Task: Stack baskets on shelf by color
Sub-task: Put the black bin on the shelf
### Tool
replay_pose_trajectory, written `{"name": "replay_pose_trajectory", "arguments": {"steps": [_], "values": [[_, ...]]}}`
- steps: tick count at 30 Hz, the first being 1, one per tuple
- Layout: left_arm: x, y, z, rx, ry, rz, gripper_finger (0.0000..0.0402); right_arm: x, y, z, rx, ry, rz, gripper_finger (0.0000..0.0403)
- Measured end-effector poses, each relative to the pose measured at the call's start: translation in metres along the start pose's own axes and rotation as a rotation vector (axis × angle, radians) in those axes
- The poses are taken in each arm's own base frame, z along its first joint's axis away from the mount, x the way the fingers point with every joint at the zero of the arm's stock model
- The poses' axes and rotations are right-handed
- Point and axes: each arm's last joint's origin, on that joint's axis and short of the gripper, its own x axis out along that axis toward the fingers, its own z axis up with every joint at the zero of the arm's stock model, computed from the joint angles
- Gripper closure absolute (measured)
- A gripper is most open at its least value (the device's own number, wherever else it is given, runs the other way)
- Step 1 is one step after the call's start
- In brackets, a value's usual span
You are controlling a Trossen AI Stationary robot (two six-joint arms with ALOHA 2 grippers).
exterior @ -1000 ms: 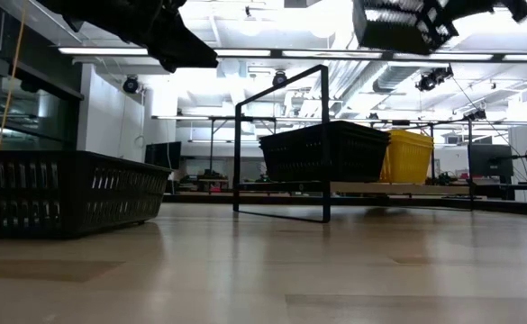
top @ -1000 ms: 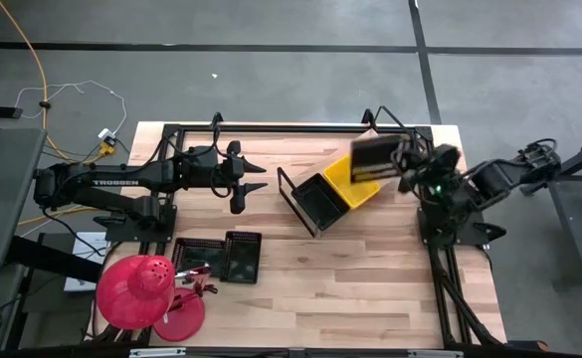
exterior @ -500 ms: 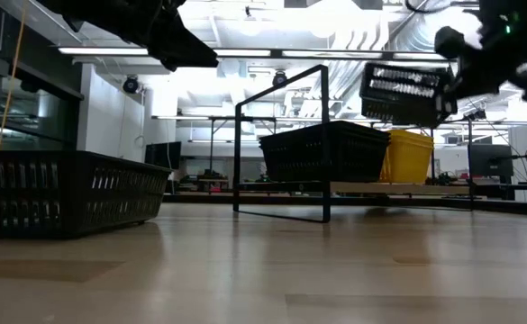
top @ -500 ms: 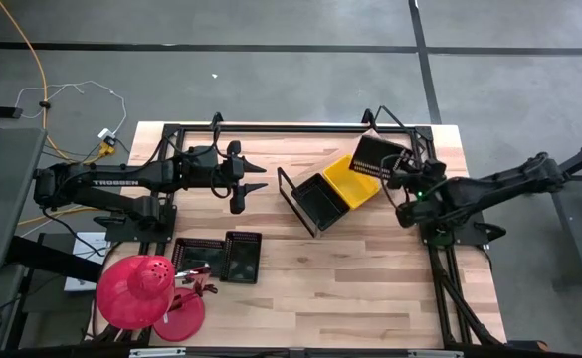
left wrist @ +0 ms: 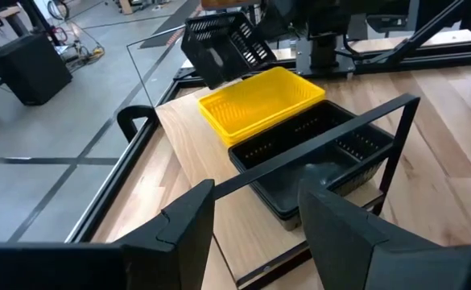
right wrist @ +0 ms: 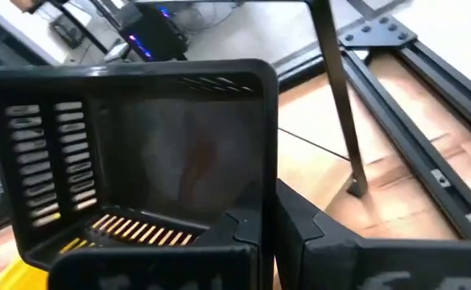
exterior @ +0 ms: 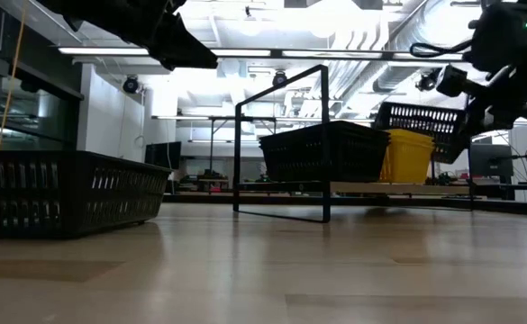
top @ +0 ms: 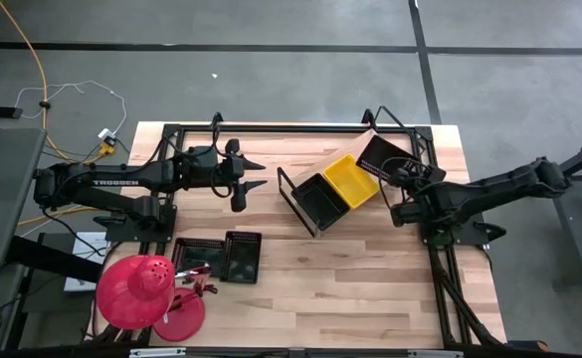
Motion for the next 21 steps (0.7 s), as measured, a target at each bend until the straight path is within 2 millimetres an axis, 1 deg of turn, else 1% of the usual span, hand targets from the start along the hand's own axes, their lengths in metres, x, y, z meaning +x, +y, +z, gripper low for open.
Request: {"name": "replay_pose_trajectory", "arguments": {"steps": [3,8,10,15,21], "values": [[0.0,0.0,0.0,0.0,0.0,0.0,0.0234,0.002,0.002,-0.002,0.025,0.01,-0.02,0.0403],[0.0,0.0,0.0,0.0,0.001,0.0,0.0234,0.004,0.003,-0.007,0.046,0.086,-0.073,0.0403],[0.0,0.0,0.0,0.0,0.001,0.0,0.0234,0.005,0.004,-0.008,0.039,0.087,-0.083,0.0403],[0.0,0.0,0.0,-0.018,0.002,0.0,0.0234,0.011,0.005,-0.01,0.108,0.078,-0.13,0.0402],[0.0,0.0,0.0,-0.027,0.002,-0.001,0.0234,0.016,0.007,-0.014,0.109,0.077,-0.18,0.0402]]}}
